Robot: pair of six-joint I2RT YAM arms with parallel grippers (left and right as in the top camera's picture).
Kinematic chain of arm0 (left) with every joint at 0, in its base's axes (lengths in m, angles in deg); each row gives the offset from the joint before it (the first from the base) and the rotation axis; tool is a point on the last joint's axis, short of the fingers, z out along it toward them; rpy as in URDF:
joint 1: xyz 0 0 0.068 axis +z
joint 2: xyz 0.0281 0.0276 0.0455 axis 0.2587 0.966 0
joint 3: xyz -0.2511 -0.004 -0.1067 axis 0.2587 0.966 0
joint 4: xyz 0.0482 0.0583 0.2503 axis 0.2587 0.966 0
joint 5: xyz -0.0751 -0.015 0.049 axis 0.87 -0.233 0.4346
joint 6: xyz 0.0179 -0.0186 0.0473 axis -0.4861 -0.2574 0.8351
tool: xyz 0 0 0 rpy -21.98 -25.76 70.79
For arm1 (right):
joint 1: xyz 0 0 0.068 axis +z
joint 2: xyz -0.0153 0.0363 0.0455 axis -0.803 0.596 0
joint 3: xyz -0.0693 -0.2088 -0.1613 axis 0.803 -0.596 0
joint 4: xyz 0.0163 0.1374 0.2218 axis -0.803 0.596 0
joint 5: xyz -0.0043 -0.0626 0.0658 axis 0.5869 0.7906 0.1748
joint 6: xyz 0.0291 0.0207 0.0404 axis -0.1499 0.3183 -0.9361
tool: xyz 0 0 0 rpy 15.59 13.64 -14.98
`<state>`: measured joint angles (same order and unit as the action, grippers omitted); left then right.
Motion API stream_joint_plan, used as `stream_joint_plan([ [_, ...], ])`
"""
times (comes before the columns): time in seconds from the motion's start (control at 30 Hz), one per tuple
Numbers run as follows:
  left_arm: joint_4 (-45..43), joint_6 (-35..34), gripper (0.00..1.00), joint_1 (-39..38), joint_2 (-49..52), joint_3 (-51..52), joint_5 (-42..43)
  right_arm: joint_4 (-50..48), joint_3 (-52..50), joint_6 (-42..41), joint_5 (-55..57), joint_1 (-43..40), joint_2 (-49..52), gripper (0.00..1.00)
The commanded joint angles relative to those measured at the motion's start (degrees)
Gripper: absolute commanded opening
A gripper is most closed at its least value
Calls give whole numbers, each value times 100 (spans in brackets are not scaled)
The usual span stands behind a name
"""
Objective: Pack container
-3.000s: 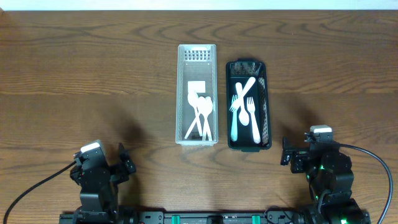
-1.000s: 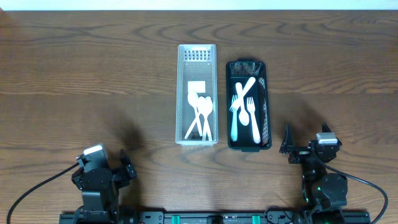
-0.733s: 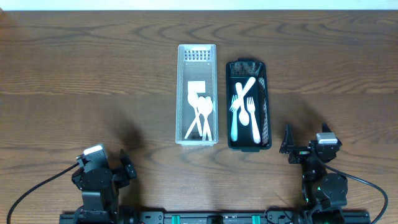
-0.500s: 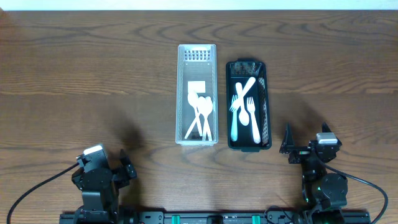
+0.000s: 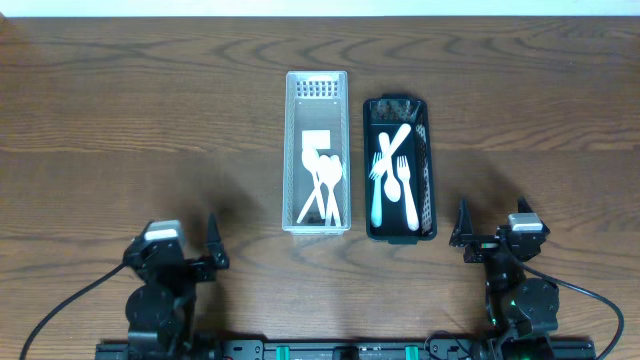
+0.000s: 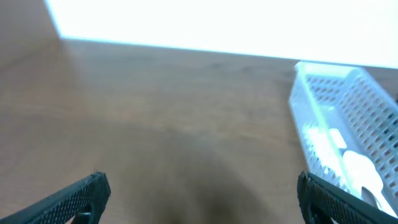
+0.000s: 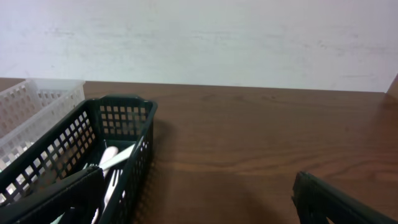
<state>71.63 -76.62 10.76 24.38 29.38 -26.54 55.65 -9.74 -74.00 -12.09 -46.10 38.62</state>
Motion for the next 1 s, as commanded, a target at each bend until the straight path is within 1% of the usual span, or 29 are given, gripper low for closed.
stream_joint_plan([
  [0.0,-767,658,98,-9,-44,492,407,24,-9,-59,-2,-92,-42,99],
  [0.07,-1572,822,98,-9,-42,857,413,24,-9,-57,-2,-92,-42,99],
  [0.13,-2170,894,98,-7,-44,1150,413,24,-9,-59,-2,-92,-42,99],
  [0.2,-2455,890,98,-7,-44,1379,411,24,-9,-59,-2,-92,-39,99],
  [0.27,-2371,780,98,-9,-44,1572,415,24,-9,-59,-2,-92,-42,99],
  [0.3,-2131,785,98,-9,-44,1561,411,24,-9,-59,-2,-92,-42,99],
  [0.33,-2085,785,98,-9,-42,1561,411,24,-9,-59,-2,-92,-39,99],
  [0.97,-2081,785,98,-9,-24,1558,411,24,-9,-59,-2,-92,-39,99],
])
